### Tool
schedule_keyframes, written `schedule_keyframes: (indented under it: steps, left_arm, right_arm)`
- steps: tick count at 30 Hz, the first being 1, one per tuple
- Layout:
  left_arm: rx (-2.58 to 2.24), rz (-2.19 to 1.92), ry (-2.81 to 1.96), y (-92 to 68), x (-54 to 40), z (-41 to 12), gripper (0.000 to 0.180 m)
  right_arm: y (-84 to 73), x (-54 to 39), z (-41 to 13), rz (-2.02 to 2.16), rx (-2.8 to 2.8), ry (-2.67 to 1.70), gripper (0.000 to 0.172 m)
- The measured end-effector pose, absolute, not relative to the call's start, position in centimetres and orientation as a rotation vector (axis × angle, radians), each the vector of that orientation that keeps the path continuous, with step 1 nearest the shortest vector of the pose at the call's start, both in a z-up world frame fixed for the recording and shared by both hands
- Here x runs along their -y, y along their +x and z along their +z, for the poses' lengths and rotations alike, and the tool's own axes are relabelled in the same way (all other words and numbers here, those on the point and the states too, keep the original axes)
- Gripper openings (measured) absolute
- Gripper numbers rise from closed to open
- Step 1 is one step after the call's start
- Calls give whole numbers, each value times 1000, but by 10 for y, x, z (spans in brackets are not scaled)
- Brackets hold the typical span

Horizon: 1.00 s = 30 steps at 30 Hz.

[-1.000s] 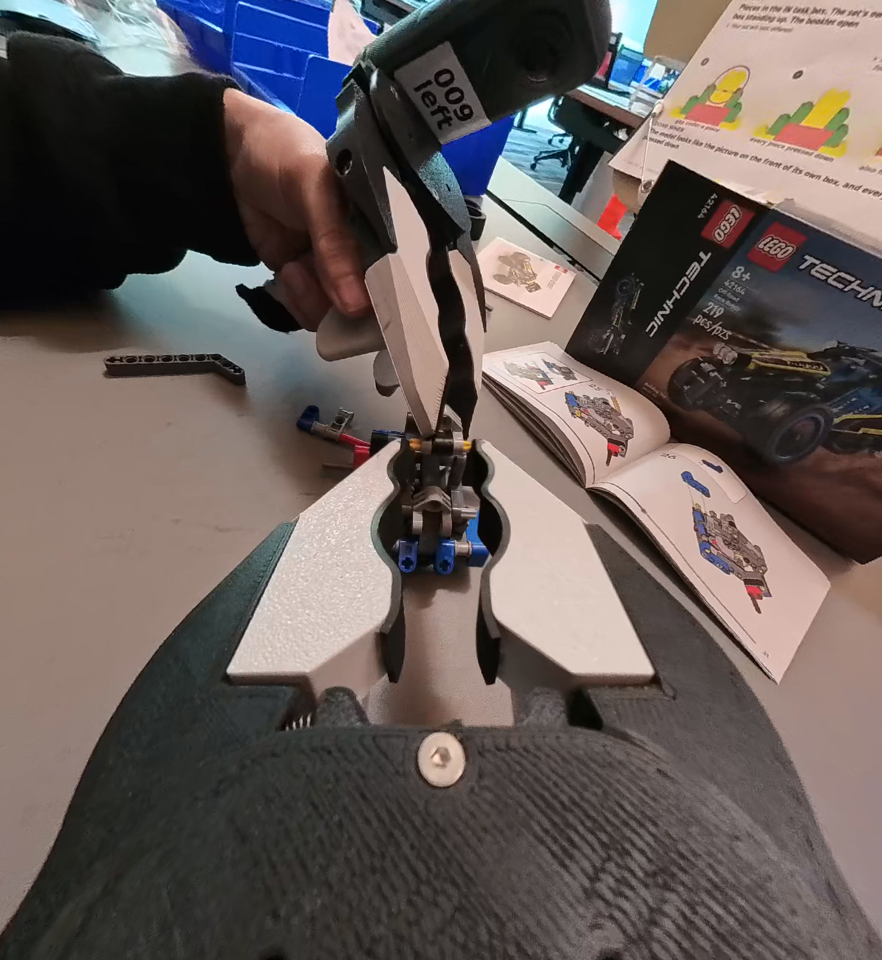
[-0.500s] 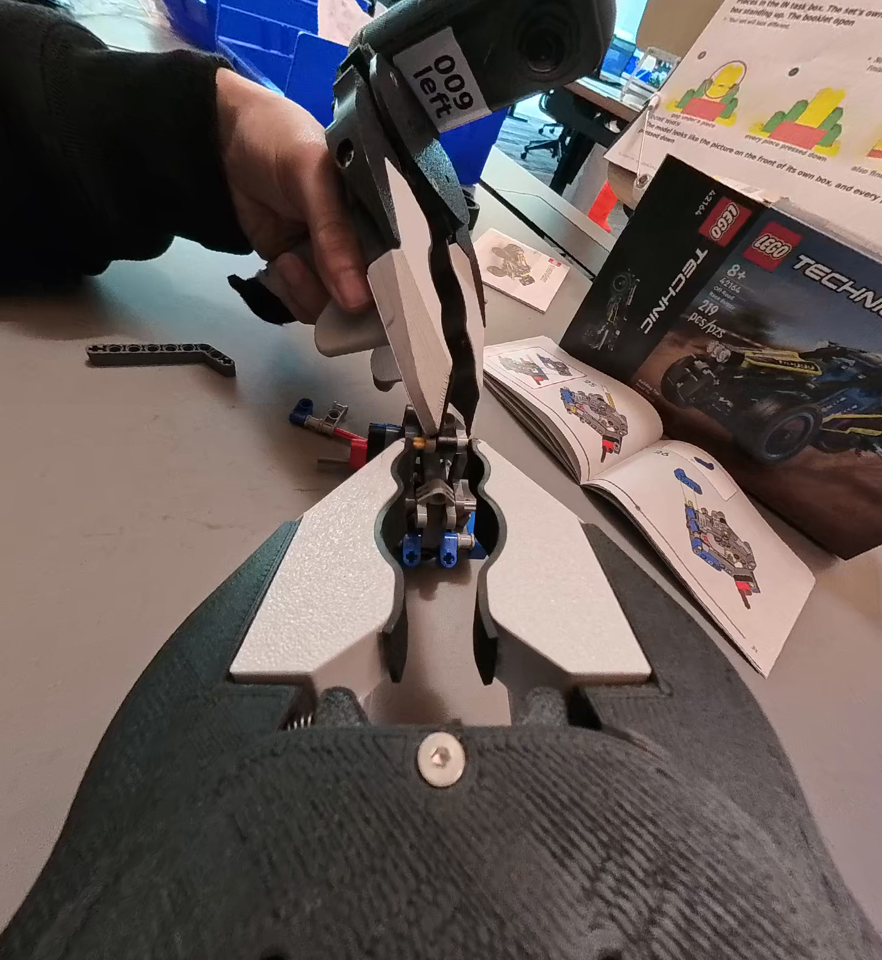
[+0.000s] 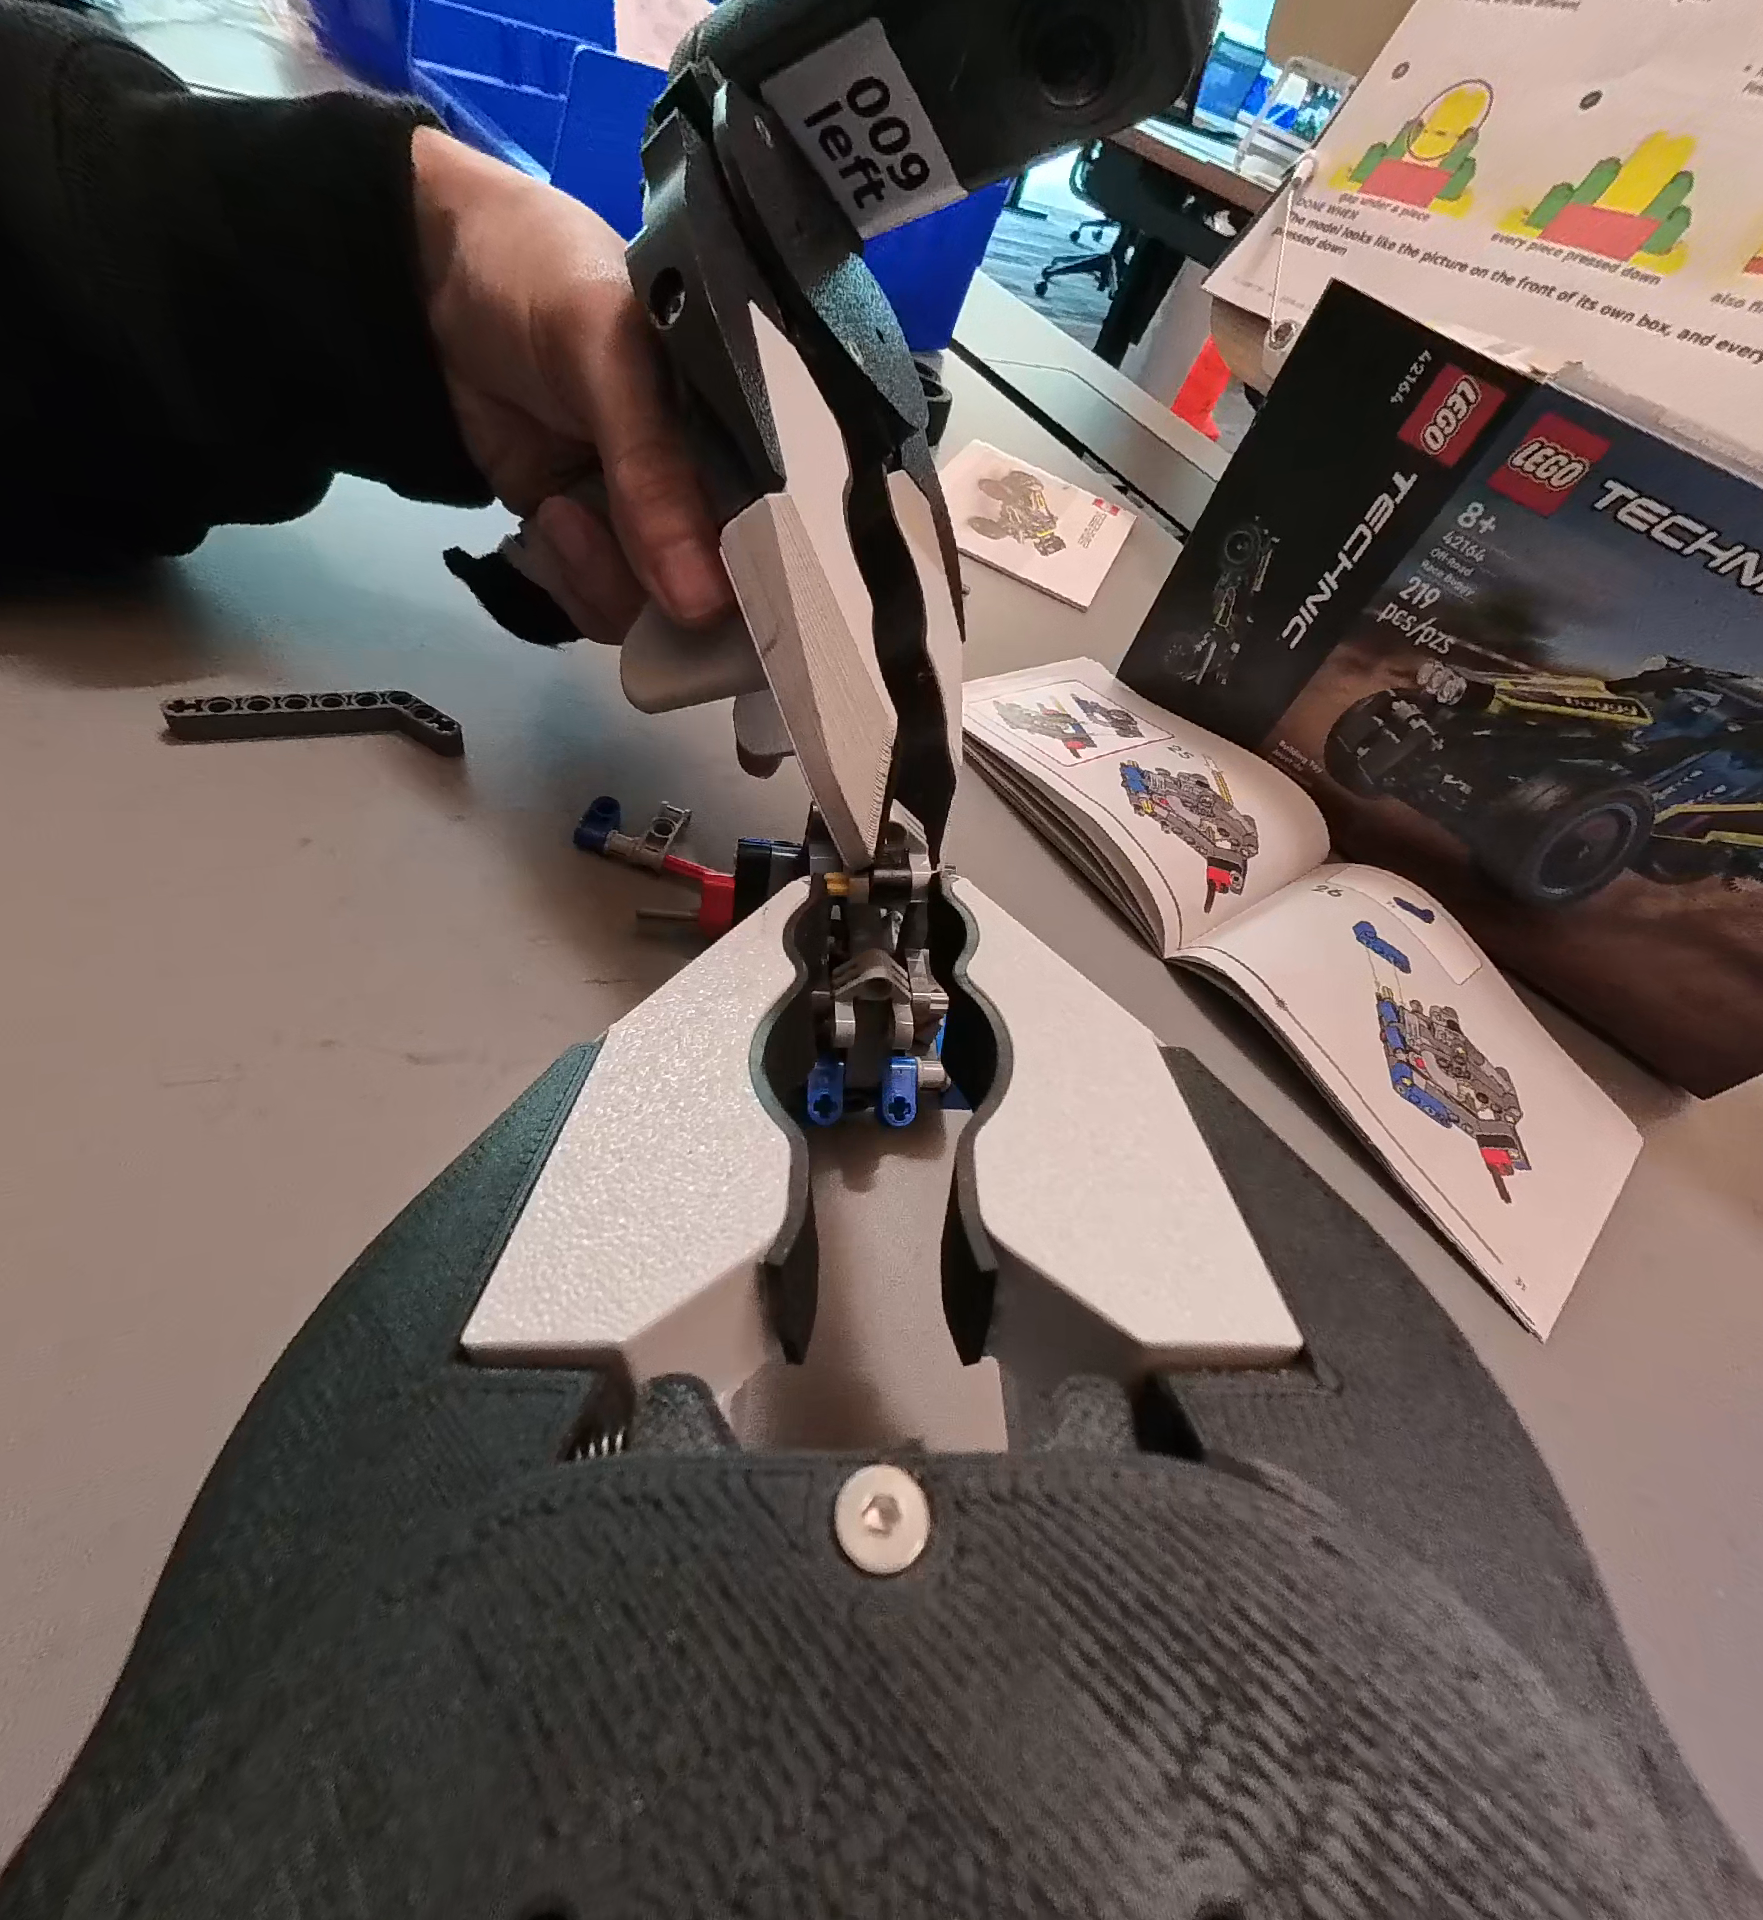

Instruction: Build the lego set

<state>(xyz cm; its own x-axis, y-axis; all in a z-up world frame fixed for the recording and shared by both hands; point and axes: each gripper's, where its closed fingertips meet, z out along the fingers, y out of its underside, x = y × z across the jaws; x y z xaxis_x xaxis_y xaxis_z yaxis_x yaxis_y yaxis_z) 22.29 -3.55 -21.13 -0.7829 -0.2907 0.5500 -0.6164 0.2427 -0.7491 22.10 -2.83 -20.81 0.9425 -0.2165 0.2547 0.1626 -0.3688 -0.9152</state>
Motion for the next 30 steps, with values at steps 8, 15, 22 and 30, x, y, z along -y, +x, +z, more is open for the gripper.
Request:
schedule_keyframes:
  steps: [8,15,22,30]
  left_arm:
    - [2240,1567,850,226,35,-212,14]
    - [2289,1557,791,220,38,-213,14]
    - [2134,1650,936,235,33,-204,14]
    - [2144,1632,915,232,33,-207,14]
  right_arm:
    - [223,28,-209,-367,-61,-1912,17]
    - [219,24,-216,-368,-40,-1959,21]
    - [229,28,-203,-454,-90,-1873,8]
    - [231,26,-205,-492,-67,-1890,19]
